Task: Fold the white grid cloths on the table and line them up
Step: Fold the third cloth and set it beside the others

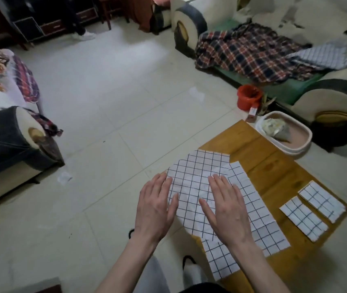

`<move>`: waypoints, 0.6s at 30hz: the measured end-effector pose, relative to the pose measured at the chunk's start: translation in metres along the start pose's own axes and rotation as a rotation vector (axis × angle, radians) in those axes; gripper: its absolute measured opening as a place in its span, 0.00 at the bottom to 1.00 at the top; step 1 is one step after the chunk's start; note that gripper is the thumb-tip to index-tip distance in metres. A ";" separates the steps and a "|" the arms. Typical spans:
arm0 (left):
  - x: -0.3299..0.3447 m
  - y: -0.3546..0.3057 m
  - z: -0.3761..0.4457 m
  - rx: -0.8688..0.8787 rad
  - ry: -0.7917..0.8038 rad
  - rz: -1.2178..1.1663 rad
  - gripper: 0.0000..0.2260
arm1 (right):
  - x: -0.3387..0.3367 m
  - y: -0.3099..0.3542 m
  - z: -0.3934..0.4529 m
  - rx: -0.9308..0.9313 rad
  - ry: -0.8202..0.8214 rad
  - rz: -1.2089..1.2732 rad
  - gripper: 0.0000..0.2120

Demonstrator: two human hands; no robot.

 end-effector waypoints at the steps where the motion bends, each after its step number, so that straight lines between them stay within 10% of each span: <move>1: 0.006 0.004 0.008 0.031 0.008 -0.009 0.22 | 0.003 -0.001 0.005 0.023 0.002 -0.004 0.32; 18: 0.109 0.068 0.132 0.466 0.192 -0.183 0.21 | 0.071 -0.017 0.067 0.551 -0.111 -0.035 0.32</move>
Point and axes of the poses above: each hand's wrist, its own z-axis towards the middle knuckle, its own x-axis out of the palm, y = z × x, the point moved 8 cm from there along z, towards the middle knuckle, and after that the axes turned 10 degrees about z, right-handed, at the moved point
